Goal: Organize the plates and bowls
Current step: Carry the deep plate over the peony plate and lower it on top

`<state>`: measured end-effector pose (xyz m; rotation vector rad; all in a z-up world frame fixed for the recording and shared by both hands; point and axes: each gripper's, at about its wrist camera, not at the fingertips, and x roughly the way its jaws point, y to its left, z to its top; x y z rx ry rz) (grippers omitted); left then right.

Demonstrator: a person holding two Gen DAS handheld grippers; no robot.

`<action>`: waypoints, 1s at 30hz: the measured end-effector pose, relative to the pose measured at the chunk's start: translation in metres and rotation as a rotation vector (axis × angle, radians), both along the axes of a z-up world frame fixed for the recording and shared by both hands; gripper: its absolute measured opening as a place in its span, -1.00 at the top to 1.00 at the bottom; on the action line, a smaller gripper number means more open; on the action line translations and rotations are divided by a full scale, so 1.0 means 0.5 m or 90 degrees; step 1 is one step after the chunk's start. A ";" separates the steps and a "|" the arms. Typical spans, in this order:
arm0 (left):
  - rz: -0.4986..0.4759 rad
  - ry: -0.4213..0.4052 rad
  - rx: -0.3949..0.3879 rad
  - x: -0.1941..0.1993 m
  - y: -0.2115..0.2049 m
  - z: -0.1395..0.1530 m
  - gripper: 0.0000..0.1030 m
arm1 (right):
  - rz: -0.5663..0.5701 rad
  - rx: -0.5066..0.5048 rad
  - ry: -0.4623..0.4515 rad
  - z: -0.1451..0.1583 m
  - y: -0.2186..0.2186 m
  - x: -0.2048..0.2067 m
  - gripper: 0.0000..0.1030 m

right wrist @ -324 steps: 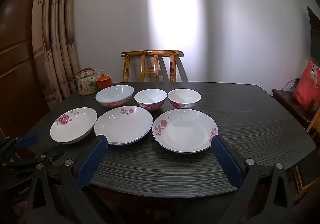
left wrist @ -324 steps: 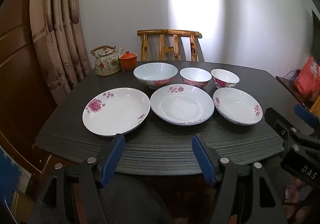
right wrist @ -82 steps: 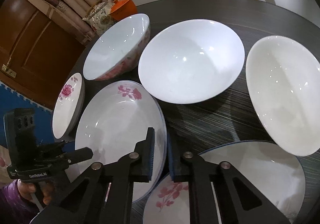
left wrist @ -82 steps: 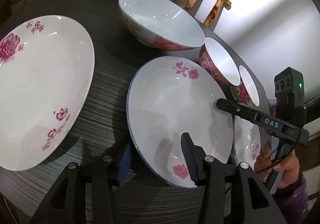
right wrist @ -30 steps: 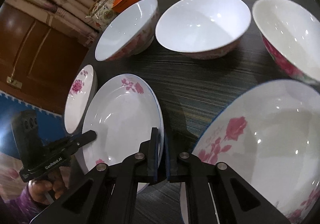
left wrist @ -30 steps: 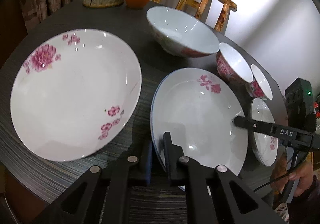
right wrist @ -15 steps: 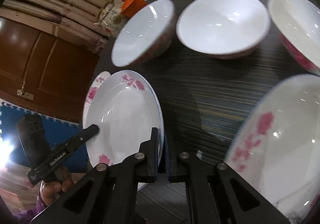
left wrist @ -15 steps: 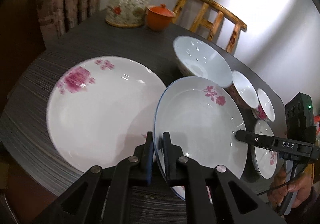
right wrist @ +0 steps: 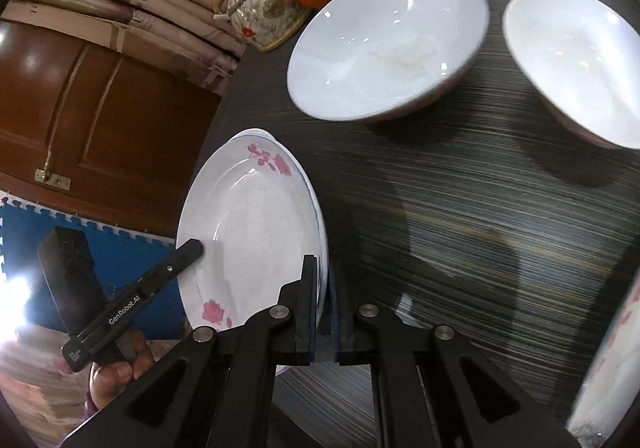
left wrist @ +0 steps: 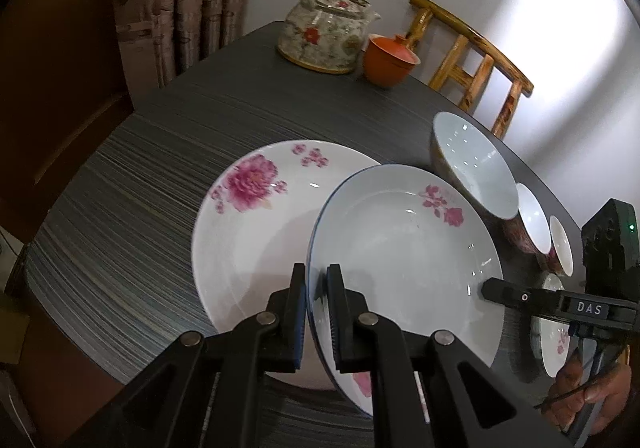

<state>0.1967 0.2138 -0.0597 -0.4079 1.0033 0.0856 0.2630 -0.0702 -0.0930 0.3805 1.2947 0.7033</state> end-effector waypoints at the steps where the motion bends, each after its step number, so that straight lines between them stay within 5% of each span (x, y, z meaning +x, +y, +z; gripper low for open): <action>1: 0.001 0.000 0.001 0.002 0.006 -0.001 0.80 | 0.000 -0.001 0.003 0.001 0.005 0.003 0.85; 18: 0.027 0.022 0.016 0.029 0.063 -0.053 0.72 | 0.009 -0.046 0.012 0.014 0.075 0.016 0.82; 25: 0.014 0.033 0.076 0.040 0.054 -0.057 0.70 | 0.010 -0.050 0.016 0.009 0.091 0.008 0.80; 30: 0.029 0.025 0.070 0.038 0.064 -0.049 0.62 | 0.006 -0.054 0.016 0.008 0.096 0.009 0.81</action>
